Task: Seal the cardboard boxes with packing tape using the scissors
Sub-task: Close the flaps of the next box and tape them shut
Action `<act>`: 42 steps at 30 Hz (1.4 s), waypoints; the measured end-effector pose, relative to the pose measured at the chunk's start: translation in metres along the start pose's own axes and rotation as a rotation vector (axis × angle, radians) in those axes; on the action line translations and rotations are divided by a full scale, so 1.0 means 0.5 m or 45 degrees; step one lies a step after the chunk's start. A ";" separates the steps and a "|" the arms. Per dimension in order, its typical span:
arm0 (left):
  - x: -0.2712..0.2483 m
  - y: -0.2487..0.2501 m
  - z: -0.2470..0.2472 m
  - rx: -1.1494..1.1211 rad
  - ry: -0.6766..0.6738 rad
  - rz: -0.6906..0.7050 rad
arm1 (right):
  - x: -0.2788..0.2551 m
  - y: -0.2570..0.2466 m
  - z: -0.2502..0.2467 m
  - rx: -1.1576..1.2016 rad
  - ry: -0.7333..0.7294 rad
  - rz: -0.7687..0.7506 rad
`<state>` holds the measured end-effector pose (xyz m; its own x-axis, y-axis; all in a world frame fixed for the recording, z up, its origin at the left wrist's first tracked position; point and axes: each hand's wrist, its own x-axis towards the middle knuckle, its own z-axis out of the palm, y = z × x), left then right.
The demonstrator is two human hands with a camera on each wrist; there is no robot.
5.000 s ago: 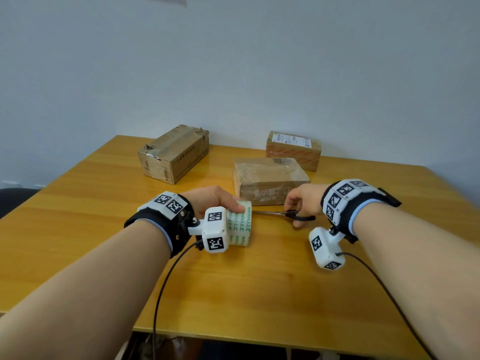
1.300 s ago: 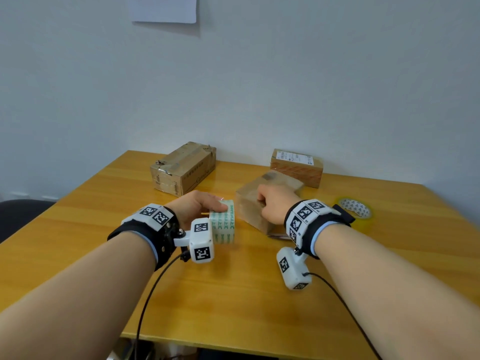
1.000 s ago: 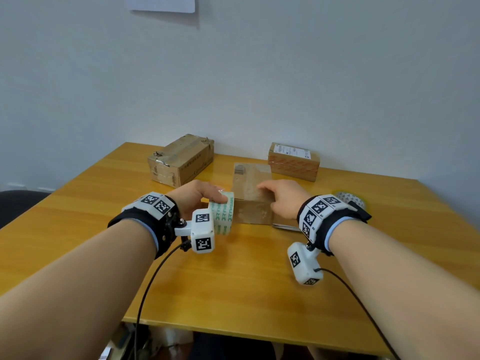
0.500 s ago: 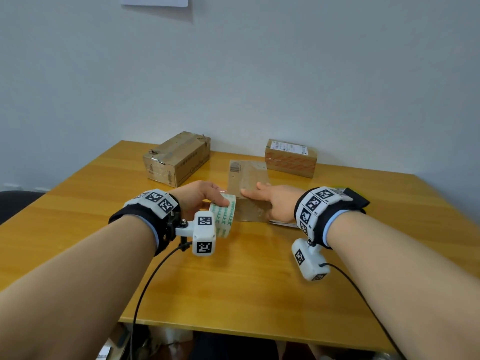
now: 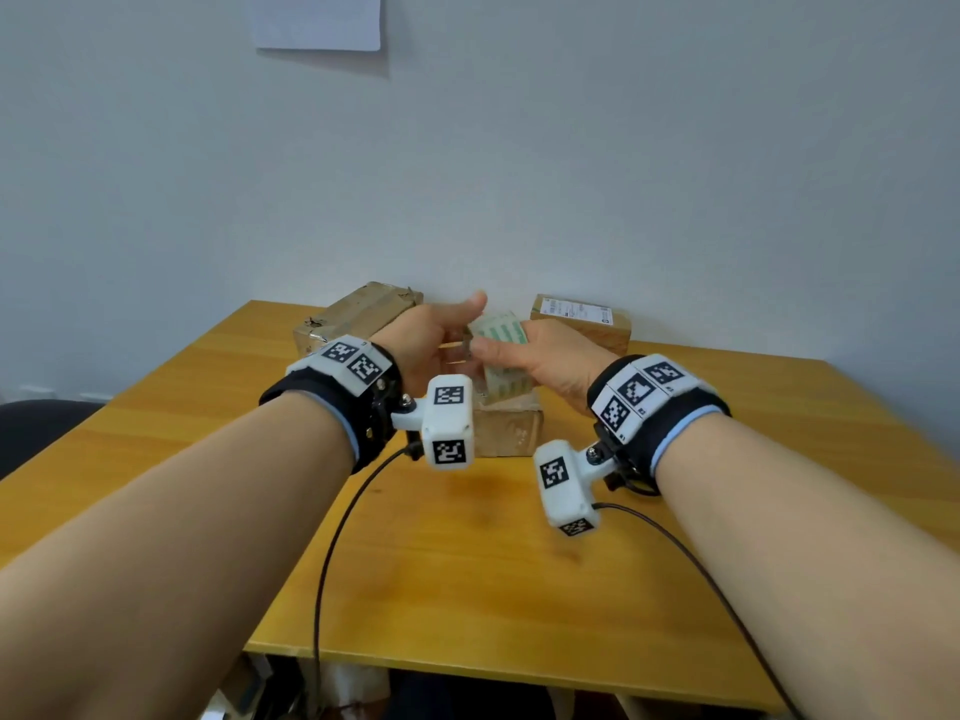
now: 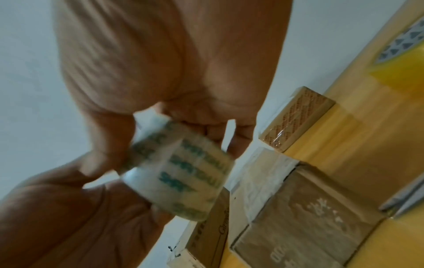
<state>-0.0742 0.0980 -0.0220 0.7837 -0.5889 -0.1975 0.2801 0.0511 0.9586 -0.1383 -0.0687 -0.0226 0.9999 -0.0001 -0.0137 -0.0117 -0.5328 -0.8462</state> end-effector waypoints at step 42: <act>0.202 -0.051 -0.021 0.824 0.285 0.055 | -0.002 0.080 0.082 0.393 0.124 0.843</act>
<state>0.0038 0.0457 -0.0684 0.9020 -0.4124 -0.1274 -0.0869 -0.4627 0.8822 -0.1400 -0.0552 -0.0782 0.7788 -0.3220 -0.5383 -0.6002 -0.1329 -0.7887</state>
